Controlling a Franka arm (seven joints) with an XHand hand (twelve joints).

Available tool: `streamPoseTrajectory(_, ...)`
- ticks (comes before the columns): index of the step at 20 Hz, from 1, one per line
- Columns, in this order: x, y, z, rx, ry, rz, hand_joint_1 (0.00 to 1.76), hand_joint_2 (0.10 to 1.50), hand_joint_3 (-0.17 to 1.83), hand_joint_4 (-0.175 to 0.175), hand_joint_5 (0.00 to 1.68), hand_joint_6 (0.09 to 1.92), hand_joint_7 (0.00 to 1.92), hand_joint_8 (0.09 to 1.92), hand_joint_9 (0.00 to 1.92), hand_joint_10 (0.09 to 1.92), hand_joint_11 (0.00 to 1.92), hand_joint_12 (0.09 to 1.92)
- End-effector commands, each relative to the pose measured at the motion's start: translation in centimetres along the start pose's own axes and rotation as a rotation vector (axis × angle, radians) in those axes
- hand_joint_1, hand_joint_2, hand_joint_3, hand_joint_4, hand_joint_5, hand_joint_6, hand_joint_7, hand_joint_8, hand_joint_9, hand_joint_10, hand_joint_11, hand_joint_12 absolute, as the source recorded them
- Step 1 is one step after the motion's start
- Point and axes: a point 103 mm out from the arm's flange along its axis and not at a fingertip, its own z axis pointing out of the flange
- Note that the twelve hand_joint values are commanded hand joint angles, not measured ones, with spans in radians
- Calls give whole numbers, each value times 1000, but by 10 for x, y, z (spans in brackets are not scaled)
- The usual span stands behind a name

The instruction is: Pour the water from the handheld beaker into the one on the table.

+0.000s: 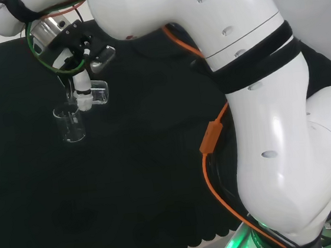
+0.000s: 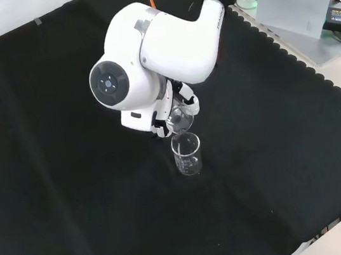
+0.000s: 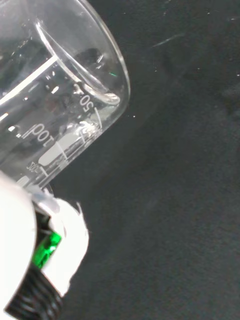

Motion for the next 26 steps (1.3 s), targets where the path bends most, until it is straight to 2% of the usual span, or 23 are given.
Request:
streamPoseTrajectory(1, 3, -1, 0, 29, -20, 14, 1300, 545, 951, -175, 1158, 991, 1222, 958, 1400, 853, 1201, 863)
streamPoseTrajectory(26, 17, -6, -13, 95, -69, 39, 1299, 548, 954, -175, 1150, 1005, 1214, 972, 1394, 865, 1197, 861)
